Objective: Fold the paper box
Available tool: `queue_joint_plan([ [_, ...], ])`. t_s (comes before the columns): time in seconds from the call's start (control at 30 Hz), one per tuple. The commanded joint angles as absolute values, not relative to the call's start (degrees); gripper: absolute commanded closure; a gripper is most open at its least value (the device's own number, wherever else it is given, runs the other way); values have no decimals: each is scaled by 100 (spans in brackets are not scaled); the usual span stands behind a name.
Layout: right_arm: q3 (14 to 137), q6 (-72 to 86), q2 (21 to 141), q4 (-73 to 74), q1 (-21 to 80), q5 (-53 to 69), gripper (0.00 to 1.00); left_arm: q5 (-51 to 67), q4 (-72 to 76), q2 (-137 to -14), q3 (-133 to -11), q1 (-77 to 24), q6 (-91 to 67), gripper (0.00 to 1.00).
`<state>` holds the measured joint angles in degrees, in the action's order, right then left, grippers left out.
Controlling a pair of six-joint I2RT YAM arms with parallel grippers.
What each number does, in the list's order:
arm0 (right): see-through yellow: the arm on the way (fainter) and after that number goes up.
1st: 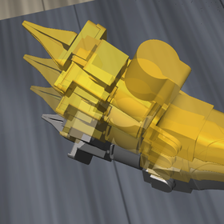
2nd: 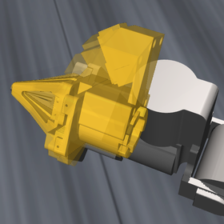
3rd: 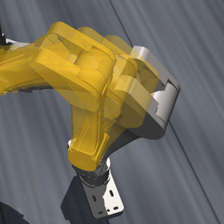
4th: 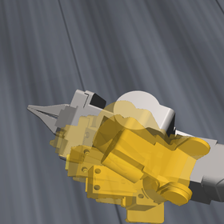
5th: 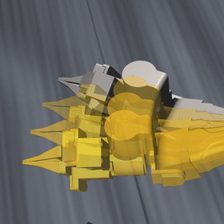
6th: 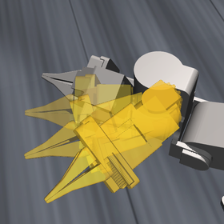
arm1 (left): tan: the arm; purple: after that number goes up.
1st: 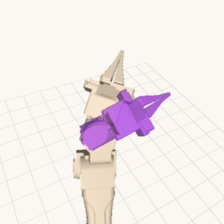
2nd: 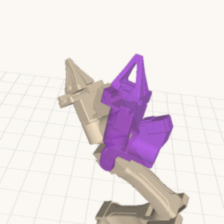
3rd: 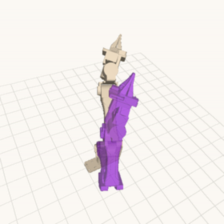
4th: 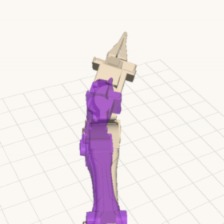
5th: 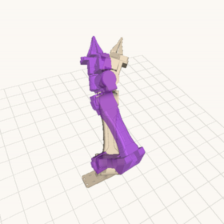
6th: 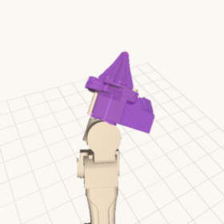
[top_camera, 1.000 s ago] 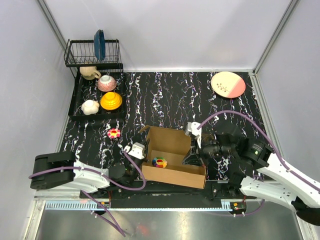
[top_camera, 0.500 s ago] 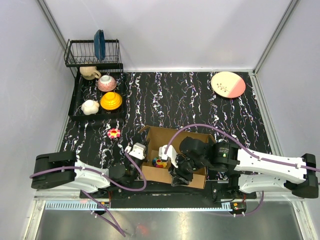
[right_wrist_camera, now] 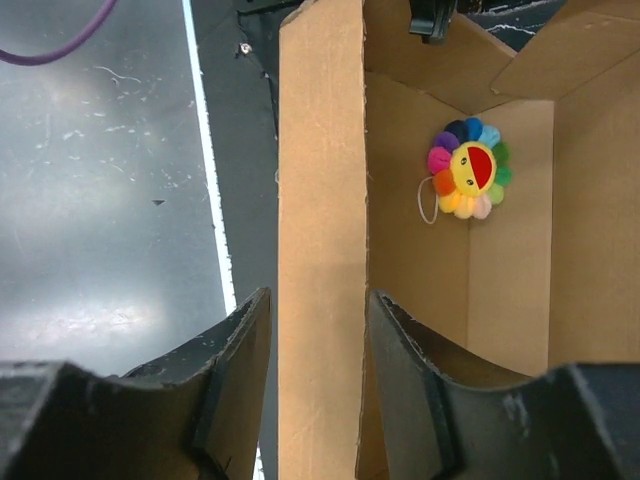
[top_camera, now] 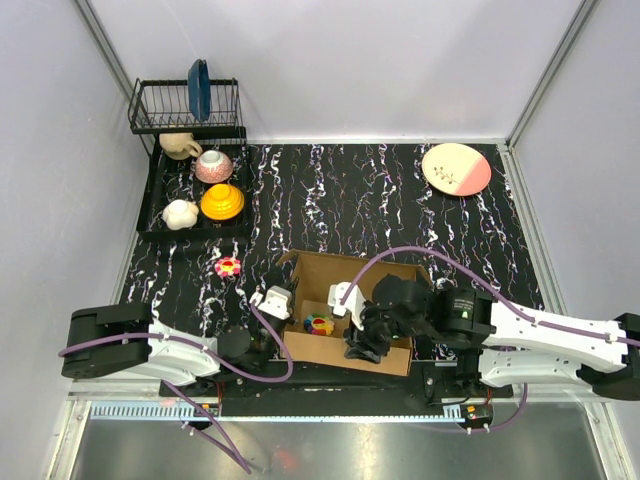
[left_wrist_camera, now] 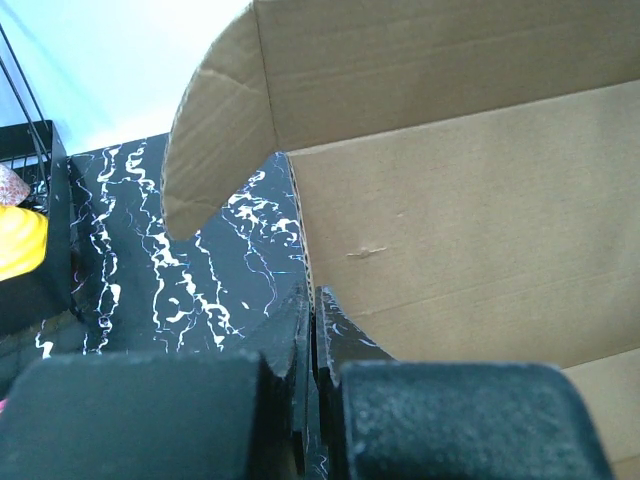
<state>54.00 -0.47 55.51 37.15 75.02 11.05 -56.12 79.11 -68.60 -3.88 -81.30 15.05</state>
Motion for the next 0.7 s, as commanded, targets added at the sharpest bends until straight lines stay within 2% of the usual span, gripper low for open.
queue_joint_plan([
  [0.0,5336,-229,5801,3604,7672,687,50,-5739,9536,-6820,-378,-8165,1731,100],
  [0.27,5309,-264,6248,3446,7963,343,49,-5704,9519,-6627,-457,-8226,1898,91],
  [0.4,5343,-220,6512,3436,8042,150,52,-5774,9501,-6460,-405,-8305,1977,85],
  [0.53,5396,-211,6758,3480,8086,-175,60,-5792,9448,-6346,-369,-8341,1969,84],
  [0.67,5414,-167,6882,3454,8104,-815,62,-5783,9466,-6407,-378,-8350,1986,84],
])
